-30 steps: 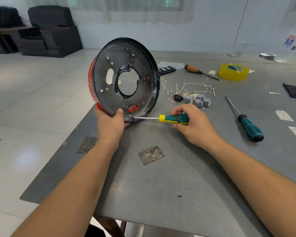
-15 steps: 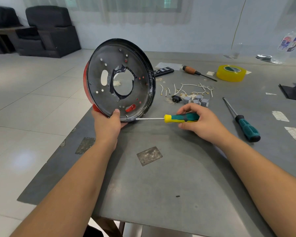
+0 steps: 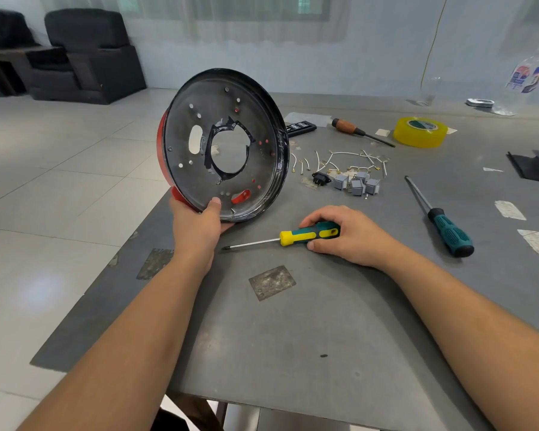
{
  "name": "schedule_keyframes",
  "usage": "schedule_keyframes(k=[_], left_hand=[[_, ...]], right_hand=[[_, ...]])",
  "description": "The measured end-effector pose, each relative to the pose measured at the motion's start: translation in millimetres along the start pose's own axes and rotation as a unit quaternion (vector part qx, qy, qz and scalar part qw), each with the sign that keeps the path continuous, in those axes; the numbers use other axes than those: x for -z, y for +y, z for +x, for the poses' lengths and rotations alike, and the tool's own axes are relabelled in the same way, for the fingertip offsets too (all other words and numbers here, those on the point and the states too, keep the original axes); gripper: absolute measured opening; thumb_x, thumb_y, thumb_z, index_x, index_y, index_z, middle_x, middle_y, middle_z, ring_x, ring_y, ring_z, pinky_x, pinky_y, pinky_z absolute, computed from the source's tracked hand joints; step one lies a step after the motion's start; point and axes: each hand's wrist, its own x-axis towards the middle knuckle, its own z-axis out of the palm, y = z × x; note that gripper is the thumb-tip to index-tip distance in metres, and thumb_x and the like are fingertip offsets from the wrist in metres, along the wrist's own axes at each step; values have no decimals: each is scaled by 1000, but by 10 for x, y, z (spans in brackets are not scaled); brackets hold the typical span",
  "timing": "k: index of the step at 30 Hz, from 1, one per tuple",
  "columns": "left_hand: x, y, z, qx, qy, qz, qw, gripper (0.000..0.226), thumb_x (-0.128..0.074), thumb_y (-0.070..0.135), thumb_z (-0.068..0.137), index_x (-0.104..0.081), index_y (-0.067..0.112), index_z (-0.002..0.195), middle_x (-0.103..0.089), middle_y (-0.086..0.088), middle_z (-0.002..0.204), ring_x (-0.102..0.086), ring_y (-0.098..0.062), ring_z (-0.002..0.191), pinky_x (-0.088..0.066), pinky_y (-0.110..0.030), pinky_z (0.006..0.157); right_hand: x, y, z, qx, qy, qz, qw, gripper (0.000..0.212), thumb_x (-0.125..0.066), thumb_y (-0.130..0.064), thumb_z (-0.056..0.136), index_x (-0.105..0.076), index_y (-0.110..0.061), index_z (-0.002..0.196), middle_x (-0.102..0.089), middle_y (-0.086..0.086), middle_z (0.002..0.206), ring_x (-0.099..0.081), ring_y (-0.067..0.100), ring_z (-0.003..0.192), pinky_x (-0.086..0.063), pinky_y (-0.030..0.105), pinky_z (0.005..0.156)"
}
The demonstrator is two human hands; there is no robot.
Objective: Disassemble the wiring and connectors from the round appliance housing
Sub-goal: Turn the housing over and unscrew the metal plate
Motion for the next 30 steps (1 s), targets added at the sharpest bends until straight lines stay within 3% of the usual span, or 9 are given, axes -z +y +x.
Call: schedule_keyframes(k=[6, 11, 16, 21, 25, 30], left_hand=[[-1, 4, -7, 3, -2, 2, 1000, 63, -65, 3, 100, -37, 27, 152, -57, 2, 139, -66, -29, 121, -64, -55, 88], [-4, -7, -19, -7, -15, -14, 1000, 65, -64, 1, 99, -37, 27, 153, -59, 0, 139, -68, -25, 117, -66, -48, 80], [9, -9, -20, -13, -24, -14, 1000, 61, -64, 1, 99, -40, 26, 149, -63, -3, 137, -71, -28, 115, -66, -51, 82], [16, -15, -19, -13, -19, 5, 1000, 58, -66, 4, 100, -40, 31, 145, -63, 4, 128, -70, -25, 111, -67, -45, 80], [18, -23, -13, -18, -19, 21, 999, 55, -66, 6, 100, -41, 34, 140, -63, 10, 122, -71, -19, 107, -67, -43, 79], [21, -21, -17, -25, -19, 20, 999, 52, -66, 5, 99, -42, 35, 134, -63, 13, 118, -70, -18, 107, -66, -43, 79]], right_hand=[[35, -38, 13, 3, -35, -13, 999, 35, -79, -39, 86, -68, -38, 119, -63, -21, 115, -51, 1, 109, -40, 18, 90], [-97, -307, 246, 21, 44, 45, 998, 20, -74, -38, 91, -73, -25, 106, -71, -12, 100, -62, 2, 97, -44, 16, 83], [-357, -693, 573, 48, 65, -87, 993, 15, -65, -44, 93, -70, -30, 96, -66, -12, 93, -62, 13, 96, -47, 40, 94], [-516, -874, 867, -21, 44, -70, 996, 18, -71, -45, 88, -66, -29, 81, -67, -7, 87, -65, 18, 88, -57, 40, 83], [-619, -893, 966, -87, 65, -50, 993, 22, -74, -46, 83, -64, -30, 72, -72, -2, 102, -66, 23, 99, -57, 38, 85], [-667, -949, 986, -73, 69, -107, 989, 19, -69, -41, 88, -68, -25, 78, -74, 2, 104, -66, 27, 99, -57, 39, 85]])
